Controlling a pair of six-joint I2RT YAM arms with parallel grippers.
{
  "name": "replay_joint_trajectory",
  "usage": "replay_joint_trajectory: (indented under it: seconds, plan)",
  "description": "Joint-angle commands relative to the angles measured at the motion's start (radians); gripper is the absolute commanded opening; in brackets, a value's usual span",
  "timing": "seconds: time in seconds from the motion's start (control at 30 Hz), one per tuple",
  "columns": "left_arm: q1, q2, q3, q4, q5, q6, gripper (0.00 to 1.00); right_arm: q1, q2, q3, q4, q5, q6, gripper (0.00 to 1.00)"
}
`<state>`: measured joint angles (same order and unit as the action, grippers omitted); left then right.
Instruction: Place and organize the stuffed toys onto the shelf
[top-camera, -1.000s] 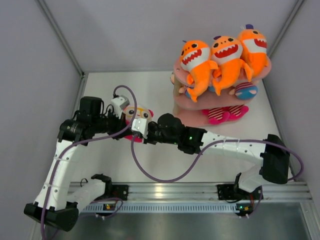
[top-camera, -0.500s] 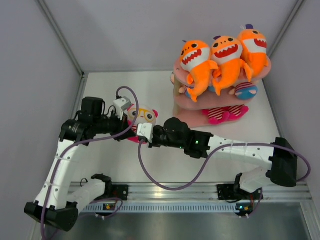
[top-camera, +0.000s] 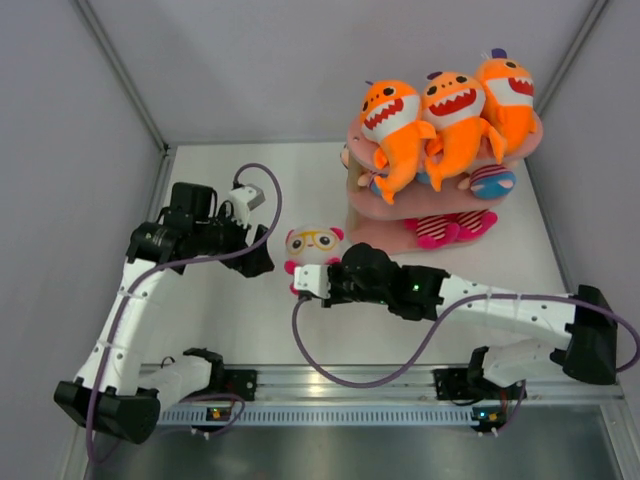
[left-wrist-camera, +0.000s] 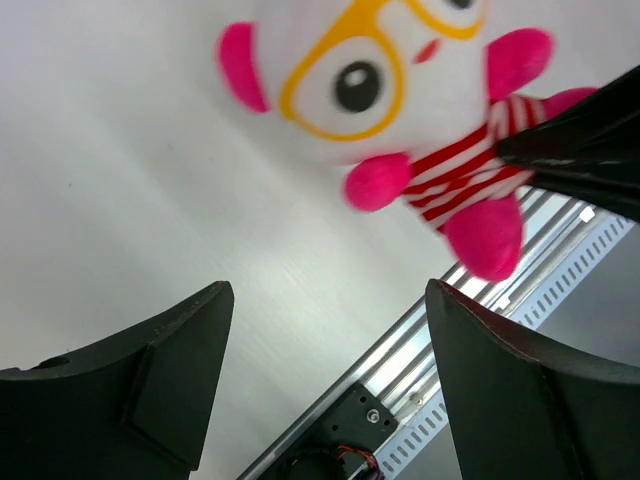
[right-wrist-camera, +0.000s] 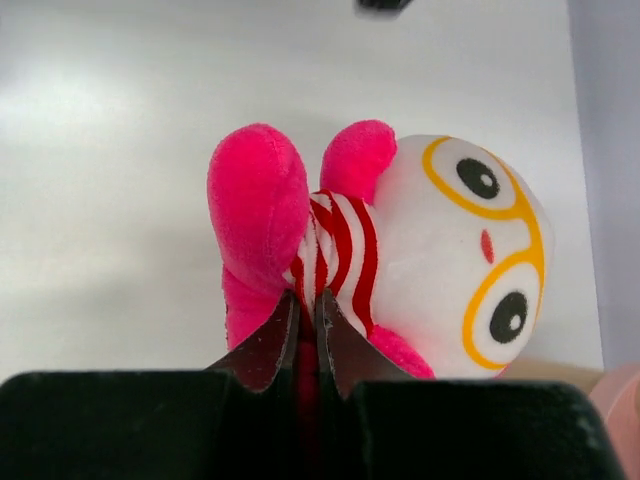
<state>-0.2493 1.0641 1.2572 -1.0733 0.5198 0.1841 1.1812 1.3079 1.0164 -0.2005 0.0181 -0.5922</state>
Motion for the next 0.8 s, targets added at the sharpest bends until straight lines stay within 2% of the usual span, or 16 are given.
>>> replay_joint_trajectory:
  seconds: [0.0, 0.1, 0.23, 0.3, 0.5, 0.77]
  plan:
    - [0.002, 0.014, 0.024, 0.003, -0.078, -0.009, 0.84, -0.008, -0.154, -0.053, -0.226, 0.037, -0.070, 0.00]
    - [0.002, 0.037, 0.013, 0.006, -0.099, -0.005, 0.86, -0.014, -0.229, -0.093, -0.246, 0.063, -0.067, 0.00]
    - [0.004, 0.068, 0.005, 0.009, -0.258, 0.029, 0.88, -0.031, -0.303, -0.124, -0.286, 0.146, -0.052, 0.00]
    - [0.004, 0.056, -0.018, 0.007, -0.291, 0.046, 0.88, -0.035, -0.308, -0.130, -0.338, 0.193, -0.049, 0.00]
    - [0.004, 0.002, -0.064, 0.036, -0.299, 0.048, 0.88, -0.046, -0.346, -0.130, -0.418, 0.267, -0.041, 0.00]
    - [0.022, -0.021, -0.067, 0.038, -0.300, 0.049, 0.88, -0.045, -0.320, -0.076, -0.539, 0.339, -0.018, 0.00]
